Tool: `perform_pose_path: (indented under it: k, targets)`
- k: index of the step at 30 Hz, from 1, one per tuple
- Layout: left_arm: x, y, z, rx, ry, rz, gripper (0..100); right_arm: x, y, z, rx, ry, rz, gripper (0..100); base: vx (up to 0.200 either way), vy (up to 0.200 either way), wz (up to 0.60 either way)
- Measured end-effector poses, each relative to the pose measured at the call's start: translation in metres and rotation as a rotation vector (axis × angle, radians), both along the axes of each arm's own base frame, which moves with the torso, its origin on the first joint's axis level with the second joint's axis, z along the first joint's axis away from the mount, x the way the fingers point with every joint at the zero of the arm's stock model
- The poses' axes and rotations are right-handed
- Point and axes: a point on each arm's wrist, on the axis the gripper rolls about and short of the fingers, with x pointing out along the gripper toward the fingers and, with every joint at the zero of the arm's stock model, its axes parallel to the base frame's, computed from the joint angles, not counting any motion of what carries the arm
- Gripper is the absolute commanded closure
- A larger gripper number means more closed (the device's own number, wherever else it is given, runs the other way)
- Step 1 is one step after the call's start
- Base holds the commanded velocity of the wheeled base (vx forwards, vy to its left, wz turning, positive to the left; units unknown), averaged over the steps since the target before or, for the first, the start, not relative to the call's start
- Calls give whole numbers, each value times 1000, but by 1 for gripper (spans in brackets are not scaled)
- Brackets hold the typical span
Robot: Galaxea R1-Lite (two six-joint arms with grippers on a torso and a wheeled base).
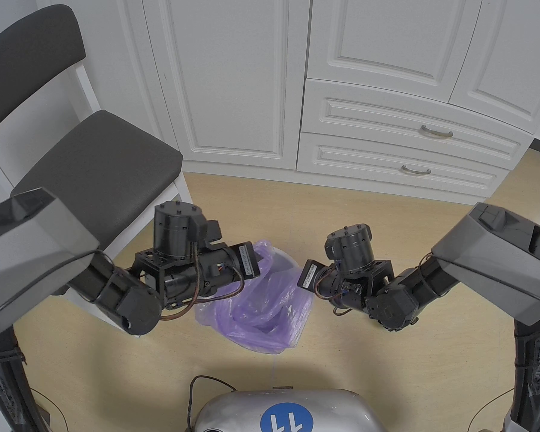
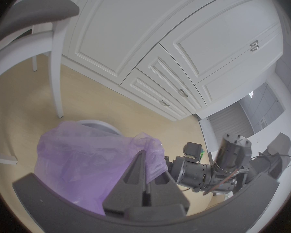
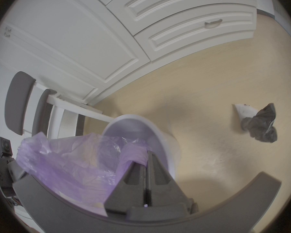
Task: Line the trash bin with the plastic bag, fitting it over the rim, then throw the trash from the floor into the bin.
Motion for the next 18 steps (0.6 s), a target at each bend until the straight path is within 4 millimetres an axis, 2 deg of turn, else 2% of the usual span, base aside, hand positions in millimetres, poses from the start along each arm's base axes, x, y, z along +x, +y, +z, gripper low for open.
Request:
perform_pose_path:
  k: [9, 13, 18]
  targets:
    - [32, -29, -22, -37, 24, 2, 100, 2, -23, 36, -19, -44, -26, 100, 0, 0, 0]
    - [34, -31, -36, -23, 51, 8, 100, -6, -22, 42, -16, -51, -12, 100, 0, 0, 0]
    - [30, -21, -55, 12, 86, 56, 100, -15, -11, 40, -19, -45, 22, 100, 0, 0, 0]
